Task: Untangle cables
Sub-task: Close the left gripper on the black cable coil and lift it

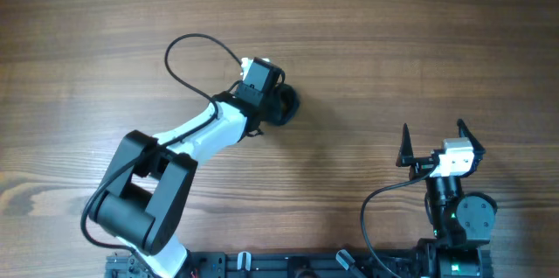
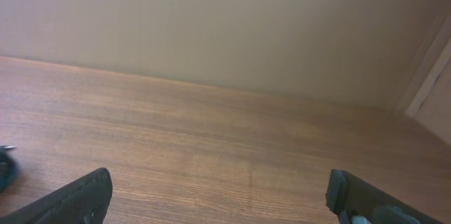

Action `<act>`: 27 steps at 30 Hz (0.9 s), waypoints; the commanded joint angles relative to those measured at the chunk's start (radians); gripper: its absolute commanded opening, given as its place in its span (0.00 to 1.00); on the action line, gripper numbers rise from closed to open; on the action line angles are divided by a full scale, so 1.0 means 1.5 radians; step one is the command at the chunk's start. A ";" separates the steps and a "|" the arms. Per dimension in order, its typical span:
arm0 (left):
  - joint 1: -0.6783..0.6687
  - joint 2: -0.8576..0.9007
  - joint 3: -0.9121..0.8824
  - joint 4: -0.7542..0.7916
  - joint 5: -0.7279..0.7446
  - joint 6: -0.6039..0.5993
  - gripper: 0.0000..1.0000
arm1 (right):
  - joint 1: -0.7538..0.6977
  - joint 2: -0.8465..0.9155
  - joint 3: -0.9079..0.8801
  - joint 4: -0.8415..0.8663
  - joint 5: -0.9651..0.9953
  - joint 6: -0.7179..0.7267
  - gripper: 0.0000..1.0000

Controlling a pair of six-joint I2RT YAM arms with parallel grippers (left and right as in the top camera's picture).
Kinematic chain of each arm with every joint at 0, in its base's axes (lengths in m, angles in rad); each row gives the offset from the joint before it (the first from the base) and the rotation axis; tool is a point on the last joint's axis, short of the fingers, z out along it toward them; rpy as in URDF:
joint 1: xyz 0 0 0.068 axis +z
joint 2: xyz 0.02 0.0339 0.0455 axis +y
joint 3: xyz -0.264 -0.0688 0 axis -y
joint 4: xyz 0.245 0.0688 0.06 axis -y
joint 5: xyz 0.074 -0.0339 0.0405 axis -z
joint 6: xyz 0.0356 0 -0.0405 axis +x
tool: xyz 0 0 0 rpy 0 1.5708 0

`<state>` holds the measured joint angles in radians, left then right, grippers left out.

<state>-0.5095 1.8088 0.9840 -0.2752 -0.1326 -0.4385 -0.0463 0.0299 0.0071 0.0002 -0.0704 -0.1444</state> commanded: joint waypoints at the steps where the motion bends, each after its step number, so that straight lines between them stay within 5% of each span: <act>1: 0.003 -0.046 -0.016 -0.106 -0.070 -0.136 0.04 | 0.003 0.000 -0.001 0.002 0.002 -0.008 1.00; 6: 0.002 -0.090 -0.016 -0.284 -0.036 -0.417 0.08 | 0.003 0.000 -0.001 0.002 0.002 -0.009 1.00; 8: 0.002 -0.090 -0.016 -0.307 0.012 -0.438 0.40 | 0.003 0.000 -0.001 0.002 0.002 -0.009 1.00; 10: 0.003 -0.093 -0.016 -0.301 0.023 -0.362 0.77 | 0.003 0.000 -0.001 0.002 0.002 -0.009 1.00; 12: 0.009 -0.097 -0.014 -0.300 0.024 -0.300 0.95 | 0.003 0.000 -0.001 0.002 0.001 -0.009 1.00; 14: 0.020 -0.108 -0.009 -0.310 0.028 -0.255 0.95 | 0.003 0.000 -0.001 0.002 0.002 -0.009 1.00; 19: 0.036 -0.124 -0.010 -0.287 0.028 -0.153 0.66 | 0.003 0.000 -0.001 0.002 0.002 -0.009 1.00; 27: 0.036 -0.079 -0.010 -0.280 0.031 -0.013 0.56 | 0.003 0.000 -0.001 0.002 0.002 -0.008 1.00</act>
<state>-0.4587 1.6489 0.9661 -0.6880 -0.0952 -0.5949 -0.0463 0.0299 0.0067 0.0002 -0.0704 -0.1444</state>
